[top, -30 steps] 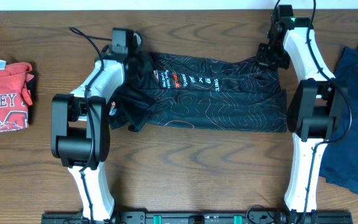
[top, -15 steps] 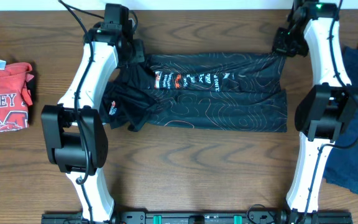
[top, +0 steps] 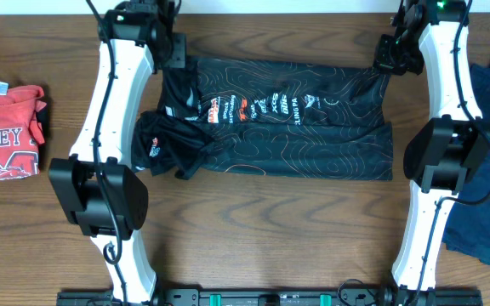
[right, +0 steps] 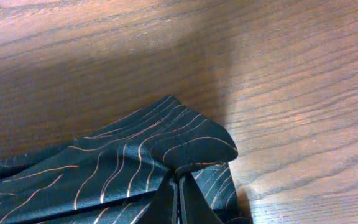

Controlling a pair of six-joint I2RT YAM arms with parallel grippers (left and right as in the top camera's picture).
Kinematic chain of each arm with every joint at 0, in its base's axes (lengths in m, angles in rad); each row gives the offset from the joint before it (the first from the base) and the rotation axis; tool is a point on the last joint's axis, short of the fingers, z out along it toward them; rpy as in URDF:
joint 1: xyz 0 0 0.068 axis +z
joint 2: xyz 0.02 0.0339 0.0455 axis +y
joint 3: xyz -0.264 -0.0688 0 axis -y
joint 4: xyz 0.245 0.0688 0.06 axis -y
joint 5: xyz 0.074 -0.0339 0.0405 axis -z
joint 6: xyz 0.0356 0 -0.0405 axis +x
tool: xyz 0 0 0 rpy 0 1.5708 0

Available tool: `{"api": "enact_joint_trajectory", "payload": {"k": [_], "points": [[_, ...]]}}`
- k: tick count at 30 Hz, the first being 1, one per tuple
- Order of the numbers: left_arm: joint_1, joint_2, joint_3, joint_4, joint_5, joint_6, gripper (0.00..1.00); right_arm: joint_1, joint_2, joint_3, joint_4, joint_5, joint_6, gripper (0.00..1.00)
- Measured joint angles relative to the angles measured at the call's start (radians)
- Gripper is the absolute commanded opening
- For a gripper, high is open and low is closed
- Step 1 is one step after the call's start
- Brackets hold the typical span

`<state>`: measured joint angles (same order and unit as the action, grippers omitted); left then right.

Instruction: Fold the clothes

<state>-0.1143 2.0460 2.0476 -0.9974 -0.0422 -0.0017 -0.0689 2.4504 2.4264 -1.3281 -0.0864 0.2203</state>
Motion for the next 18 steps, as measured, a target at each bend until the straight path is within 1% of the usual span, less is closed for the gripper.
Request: {"api": "enact_joint_trajectory", "payload": {"k": [4, 11, 15, 16, 18], "points": [[0.026, 0.000, 0.015, 0.000, -0.038, 0.011, 0.06, 0.000, 0.000, 0.000, -0.006, -0.001, -0.002, 0.01], [0.133, 0.000, 0.016, 0.010, -0.149, 0.034, 0.06, -0.016, 0.000, 0.000, -0.015, 0.038, -0.005, 0.01], [0.144, 0.000, 0.018, -0.009, -0.164, 0.037, 0.06, -0.015, 0.000, 0.000, -0.015, 0.042, -0.005, 0.01], [0.140, 0.000, 0.019, -0.024, -0.151, 0.037, 0.13, -0.015, 0.000, 0.000, -0.016, 0.042, -0.005, 0.01], [0.127, 0.000, 0.020, -0.060, -0.113, 0.042, 0.22, -0.015, 0.000, 0.000, -0.015, 0.042, -0.005, 0.01]]}}
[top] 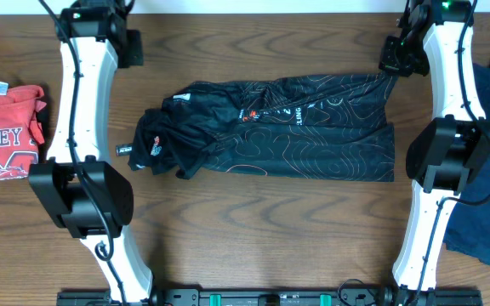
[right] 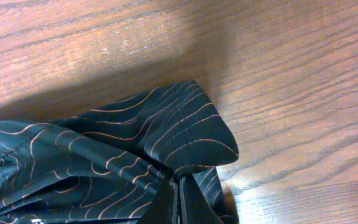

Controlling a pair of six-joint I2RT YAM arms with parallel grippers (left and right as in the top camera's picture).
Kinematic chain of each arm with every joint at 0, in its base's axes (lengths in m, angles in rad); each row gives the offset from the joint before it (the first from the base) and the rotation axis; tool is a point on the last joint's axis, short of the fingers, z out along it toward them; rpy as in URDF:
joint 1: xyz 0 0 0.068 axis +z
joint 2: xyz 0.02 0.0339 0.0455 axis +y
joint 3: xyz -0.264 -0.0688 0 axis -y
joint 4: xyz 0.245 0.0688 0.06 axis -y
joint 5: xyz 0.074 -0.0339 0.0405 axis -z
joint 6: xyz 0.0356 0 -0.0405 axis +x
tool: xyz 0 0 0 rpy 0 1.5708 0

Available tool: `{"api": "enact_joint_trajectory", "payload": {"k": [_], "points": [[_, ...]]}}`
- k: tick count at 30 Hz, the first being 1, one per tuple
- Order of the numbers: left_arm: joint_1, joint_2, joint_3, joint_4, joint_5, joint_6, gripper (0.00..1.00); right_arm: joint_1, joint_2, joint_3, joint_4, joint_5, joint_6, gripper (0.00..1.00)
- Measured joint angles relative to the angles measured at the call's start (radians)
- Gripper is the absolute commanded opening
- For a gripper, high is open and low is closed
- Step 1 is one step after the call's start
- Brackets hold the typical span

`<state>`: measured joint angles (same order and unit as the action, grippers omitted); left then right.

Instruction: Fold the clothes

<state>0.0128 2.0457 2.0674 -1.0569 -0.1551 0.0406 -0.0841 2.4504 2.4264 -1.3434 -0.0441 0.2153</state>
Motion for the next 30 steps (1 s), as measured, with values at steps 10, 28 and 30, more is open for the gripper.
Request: {"api": "enact_joint_trajectory", "payload": {"k": [10, 28, 30], "points": [[-0.115, 0.000, -0.008, -0.033, 0.274, 0.009, 0.47, 0.002, 0.000, 0.000, 0.000, 0.000, 0.000, 0.01], [-0.293, 0.239, -0.076, 0.029, 0.389, 0.009, 0.48, 0.018, 0.000, 0.000, -0.013, -0.005, 0.000, 0.01], [-0.318, 0.254, -0.079, 0.061, 0.392, 0.009, 0.49, 0.027, 0.000, 0.000, -0.014, -0.007, 0.000, 0.01]]}}
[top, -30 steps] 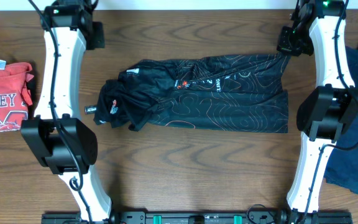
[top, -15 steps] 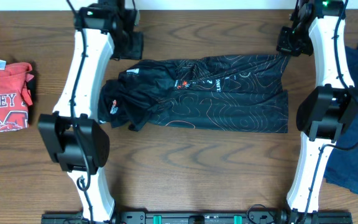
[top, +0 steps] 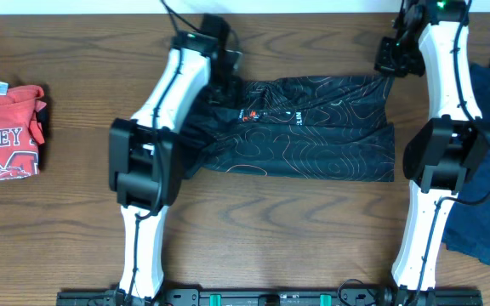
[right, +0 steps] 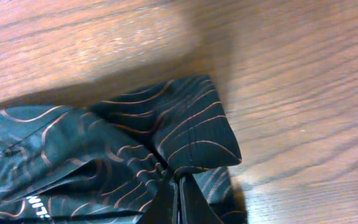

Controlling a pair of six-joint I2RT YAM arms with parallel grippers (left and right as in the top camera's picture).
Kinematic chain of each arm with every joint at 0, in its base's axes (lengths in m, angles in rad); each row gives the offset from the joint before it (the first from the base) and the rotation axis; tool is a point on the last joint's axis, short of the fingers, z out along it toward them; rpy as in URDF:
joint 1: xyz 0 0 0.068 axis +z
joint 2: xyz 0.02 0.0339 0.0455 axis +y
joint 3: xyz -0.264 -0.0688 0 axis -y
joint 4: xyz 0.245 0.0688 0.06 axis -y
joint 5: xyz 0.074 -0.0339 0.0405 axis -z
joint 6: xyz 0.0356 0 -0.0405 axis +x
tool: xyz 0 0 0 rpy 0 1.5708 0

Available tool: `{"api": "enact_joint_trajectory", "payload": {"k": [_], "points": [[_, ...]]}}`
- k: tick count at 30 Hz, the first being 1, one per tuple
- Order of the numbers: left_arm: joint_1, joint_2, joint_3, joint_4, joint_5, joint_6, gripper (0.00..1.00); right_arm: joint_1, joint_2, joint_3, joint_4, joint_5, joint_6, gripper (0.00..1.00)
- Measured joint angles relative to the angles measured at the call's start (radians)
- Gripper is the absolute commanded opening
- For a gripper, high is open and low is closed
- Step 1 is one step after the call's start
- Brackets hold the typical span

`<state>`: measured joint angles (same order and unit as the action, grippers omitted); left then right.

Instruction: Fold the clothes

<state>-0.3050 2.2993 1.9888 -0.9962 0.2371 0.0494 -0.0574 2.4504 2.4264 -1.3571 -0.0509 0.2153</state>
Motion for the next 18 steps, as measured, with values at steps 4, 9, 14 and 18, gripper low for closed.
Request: {"api": "enact_joint_trajectory", "payload": {"k": [4, 9, 14, 18], "points": [[-0.031, 0.006, -0.001, 0.054, 0.004, -0.012, 0.49, 0.015, 0.000, 0.000, -0.003, -0.002, 0.000, 0.01], [-0.026, 0.009, -0.001, 0.092, 0.008, -0.031, 0.54, 0.015, 0.000, 0.000, -0.005, -0.004, 0.000, 0.01], [-0.022, 0.014, -0.001, 0.103, 0.003, -0.035, 0.53, 0.015, 0.000, 0.000, -0.008, -0.005, 0.000, 0.01], [-0.023, 0.025, -0.001, 0.096, 0.003, -0.044, 0.46, 0.015, 0.000, 0.000, -0.011, -0.005, -0.005, 0.01]]}}
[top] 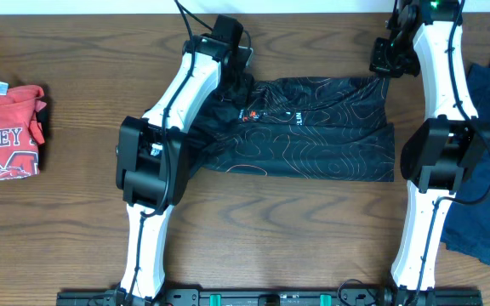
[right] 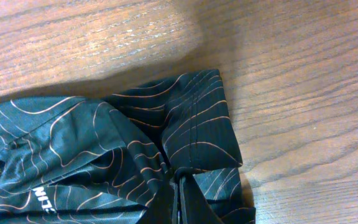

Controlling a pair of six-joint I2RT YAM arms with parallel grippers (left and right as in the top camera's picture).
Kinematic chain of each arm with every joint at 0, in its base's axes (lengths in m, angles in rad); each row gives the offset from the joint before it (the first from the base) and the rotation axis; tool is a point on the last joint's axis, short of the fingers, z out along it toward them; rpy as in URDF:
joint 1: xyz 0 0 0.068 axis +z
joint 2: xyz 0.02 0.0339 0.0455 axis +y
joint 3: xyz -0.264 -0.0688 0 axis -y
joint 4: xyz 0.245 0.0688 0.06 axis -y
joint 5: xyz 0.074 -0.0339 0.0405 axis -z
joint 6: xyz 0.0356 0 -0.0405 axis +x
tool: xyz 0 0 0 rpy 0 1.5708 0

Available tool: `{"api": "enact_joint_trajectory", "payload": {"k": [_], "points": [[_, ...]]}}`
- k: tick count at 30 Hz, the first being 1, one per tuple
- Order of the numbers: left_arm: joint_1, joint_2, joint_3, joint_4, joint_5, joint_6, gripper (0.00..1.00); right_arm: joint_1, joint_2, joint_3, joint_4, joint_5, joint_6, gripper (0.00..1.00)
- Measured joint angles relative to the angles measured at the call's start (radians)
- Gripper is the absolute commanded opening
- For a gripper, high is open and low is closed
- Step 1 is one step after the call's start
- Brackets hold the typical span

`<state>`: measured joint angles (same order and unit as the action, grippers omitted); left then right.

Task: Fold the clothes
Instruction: 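Tug the jersey ends outward with both grippers to smooth the strip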

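A black shirt with orange contour lines lies spread across the far middle of the table, its left part bunched up. My right gripper is at its far right corner. In the right wrist view that gripper is shut on a pinched fold of the shirt's hem. My left gripper rests down on the bunched far left part of the shirt. The arm hides its fingers, so its state does not show.
A folded red shirt with white lettering lies at the table's left edge. A blue cloth lies heaped at the right edge. Bare wood runs along the front of the table.
My left gripper has shifted a little to the right and further onto the bunched part of the shirt. The right gripper still holds the same corner, and the cloth near it lies slightly flatter.
First both grippers stood at the shirt's two far corners, the cloth stretched between them. Then the left arm stood off to the far left, away from the shirt, whose left side had collapsed. Later the left gripper was on the bunched part, where it is now.
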<state>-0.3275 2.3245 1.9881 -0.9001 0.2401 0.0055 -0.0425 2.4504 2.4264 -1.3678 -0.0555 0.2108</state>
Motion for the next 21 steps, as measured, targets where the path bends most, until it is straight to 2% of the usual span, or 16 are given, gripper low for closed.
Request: {"api": "enact_joint_trajectory", "payload": {"k": [11, 13, 15, 16, 17, 21], "points": [[0.000, 0.075, 0.000, -0.065, -0.050, -0.005, 0.53, 0.000, 0.000, 0.000, 0.000, 0.000, -0.007, 0.01], [-0.001, 0.075, 0.000, -0.064, -0.053, -0.008, 0.41, 0.000, 0.000, 0.000, 0.000, 0.000, -0.007, 0.01], [-0.001, 0.075, 0.000, -0.064, -0.060, -0.008, 0.22, 0.000, 0.000, 0.000, -0.001, 0.000, -0.007, 0.01], [-0.001, 0.075, 0.000, -0.064, -0.062, -0.013, 0.09, 0.000, 0.000, 0.000, 0.000, 0.000, -0.008, 0.01], [0.000, 0.076, 0.000, -0.064, -0.064, -0.008, 0.06, 0.000, 0.000, 0.000, 0.000, 0.000, -0.007, 0.01], [0.000, 0.076, 0.000, -0.064, -0.064, -0.007, 0.06, 0.000, 0.000, 0.000, 0.000, 0.000, -0.008, 0.01]]}}
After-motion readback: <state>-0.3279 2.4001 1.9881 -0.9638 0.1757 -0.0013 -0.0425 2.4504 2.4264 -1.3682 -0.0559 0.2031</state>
